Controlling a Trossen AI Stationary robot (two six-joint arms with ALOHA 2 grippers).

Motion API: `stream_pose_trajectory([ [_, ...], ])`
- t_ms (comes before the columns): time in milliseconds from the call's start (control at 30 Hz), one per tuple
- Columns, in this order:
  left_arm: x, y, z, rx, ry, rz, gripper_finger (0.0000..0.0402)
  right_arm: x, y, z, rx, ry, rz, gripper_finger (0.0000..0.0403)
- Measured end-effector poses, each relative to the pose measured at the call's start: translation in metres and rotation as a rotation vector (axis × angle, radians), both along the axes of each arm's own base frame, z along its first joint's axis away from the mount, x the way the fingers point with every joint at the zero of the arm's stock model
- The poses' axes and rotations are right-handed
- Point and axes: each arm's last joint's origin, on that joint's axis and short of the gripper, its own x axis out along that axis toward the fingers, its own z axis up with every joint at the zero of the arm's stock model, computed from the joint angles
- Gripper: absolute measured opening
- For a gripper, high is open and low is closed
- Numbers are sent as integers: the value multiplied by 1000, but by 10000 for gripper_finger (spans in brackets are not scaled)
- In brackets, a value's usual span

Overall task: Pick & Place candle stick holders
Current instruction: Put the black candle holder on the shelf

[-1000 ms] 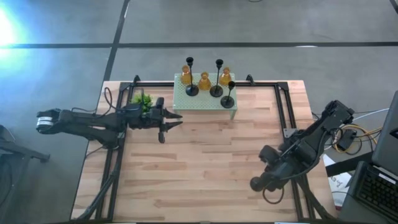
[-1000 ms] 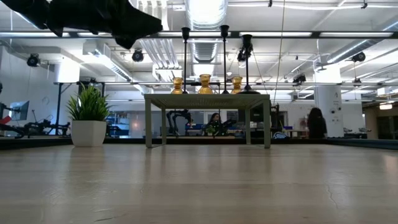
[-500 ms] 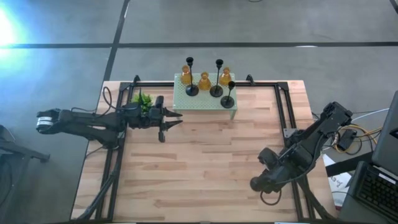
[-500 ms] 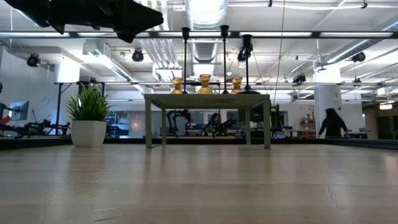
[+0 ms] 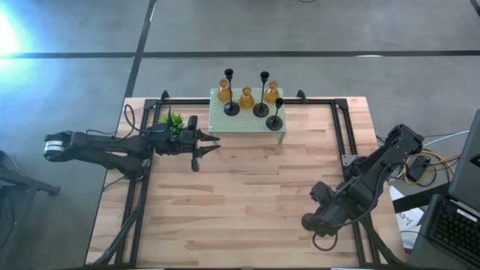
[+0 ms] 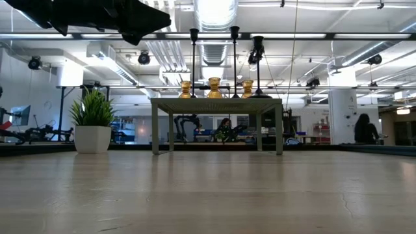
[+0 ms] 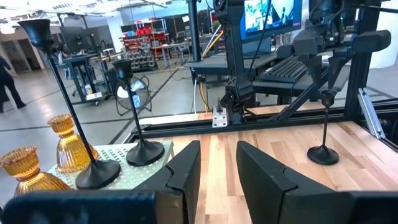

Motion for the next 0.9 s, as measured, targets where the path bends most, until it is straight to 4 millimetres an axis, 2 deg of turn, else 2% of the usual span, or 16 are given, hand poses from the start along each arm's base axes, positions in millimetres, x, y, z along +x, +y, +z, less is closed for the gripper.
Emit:
stream_pose_trajectory([
  [700, 0, 0, -1, -1, 7, 0, 108, 1, 3, -26, -4, 8, 3, 55],
  [900, 0, 0, -1, -1, 7, 0, 108, 0, 2, -32, 6, 32, 71, 21],
])
